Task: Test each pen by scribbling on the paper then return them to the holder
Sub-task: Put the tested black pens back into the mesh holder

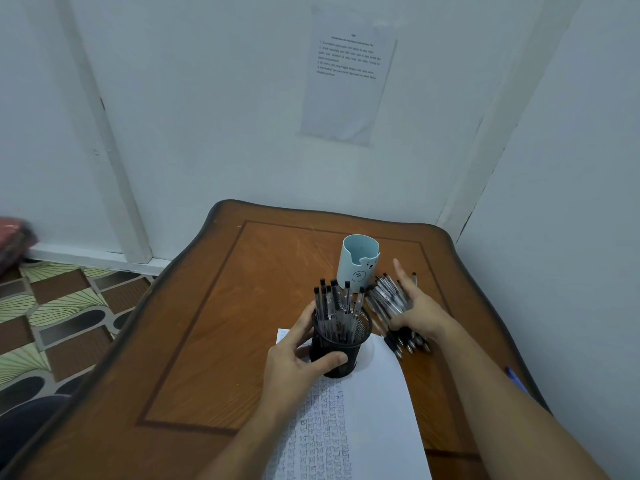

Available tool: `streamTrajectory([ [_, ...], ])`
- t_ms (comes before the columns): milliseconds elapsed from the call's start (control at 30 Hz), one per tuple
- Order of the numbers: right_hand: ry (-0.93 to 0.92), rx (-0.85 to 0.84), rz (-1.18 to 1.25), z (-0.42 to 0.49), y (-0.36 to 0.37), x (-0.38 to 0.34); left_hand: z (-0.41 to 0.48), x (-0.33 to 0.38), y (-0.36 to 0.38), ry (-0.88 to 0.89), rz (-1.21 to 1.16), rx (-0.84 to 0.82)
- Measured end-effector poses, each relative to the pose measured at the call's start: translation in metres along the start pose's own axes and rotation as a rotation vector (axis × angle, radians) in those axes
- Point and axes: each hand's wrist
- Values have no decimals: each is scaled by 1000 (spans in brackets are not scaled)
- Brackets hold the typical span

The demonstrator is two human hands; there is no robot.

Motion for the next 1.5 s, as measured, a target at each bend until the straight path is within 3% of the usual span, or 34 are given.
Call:
streamTrajectory([
  [600,-84,-6,-125,-13,-2,0,-1,1,0,-6,-6,-4],
  [1100,-97,86,175,-22,-4,9,-1,-1,0,-22,0,6],
  [1500,-124,261,471,-26,-17,-1,-2,0,1,-35,2,4],
])
Point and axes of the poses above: each hand's wrist, its own z-axis towards the middle knuckle, its own y-axis out of the palm, x = y × z, and after that the axes turned 2 degrees about x, right-handed
